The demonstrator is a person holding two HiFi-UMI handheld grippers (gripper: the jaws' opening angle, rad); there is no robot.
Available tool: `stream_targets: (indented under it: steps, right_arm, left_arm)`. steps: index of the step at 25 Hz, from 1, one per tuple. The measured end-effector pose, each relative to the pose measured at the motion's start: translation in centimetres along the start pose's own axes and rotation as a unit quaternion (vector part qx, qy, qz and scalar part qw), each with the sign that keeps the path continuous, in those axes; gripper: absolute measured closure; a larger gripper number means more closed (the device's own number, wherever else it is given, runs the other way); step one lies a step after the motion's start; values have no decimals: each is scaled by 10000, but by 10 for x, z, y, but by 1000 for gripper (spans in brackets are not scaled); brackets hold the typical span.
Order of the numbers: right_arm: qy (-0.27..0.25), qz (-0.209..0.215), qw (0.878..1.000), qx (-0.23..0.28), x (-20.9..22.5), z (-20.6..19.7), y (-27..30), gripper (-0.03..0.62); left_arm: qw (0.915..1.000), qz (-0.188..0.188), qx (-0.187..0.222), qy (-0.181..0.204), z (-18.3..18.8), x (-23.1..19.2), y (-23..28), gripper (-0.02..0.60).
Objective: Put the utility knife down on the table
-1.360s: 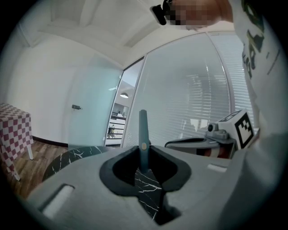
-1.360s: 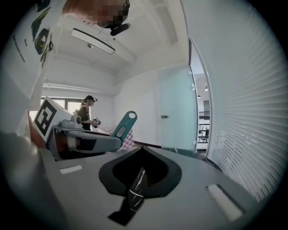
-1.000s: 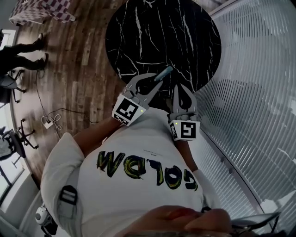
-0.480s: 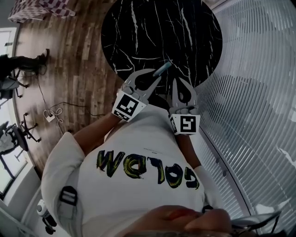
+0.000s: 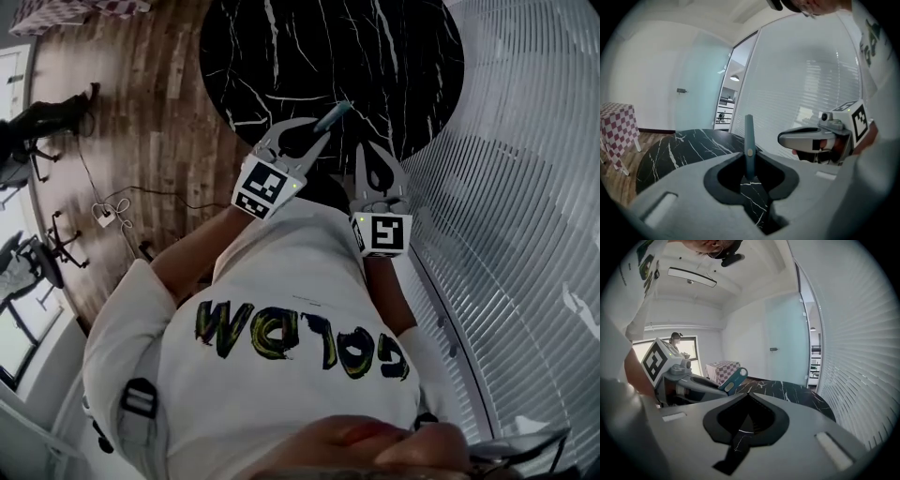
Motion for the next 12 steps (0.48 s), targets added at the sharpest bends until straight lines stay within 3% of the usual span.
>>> stream_targets:
  steps: [12]
  right_arm:
    - [241, 20, 9987, -452, 8, -52, 20, 592]
  left_arm:
    - [9971, -148, -712, -235, -60, 0, 20, 511]
Point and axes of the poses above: the fingertips, and each gripper's own axes: y forward along the fingers, x to its right, z out of its top, the point moved 2 cm from there along -y, backward along the fingers, and after that the axes turned 7 degrees about y, right-handed, at the moved point
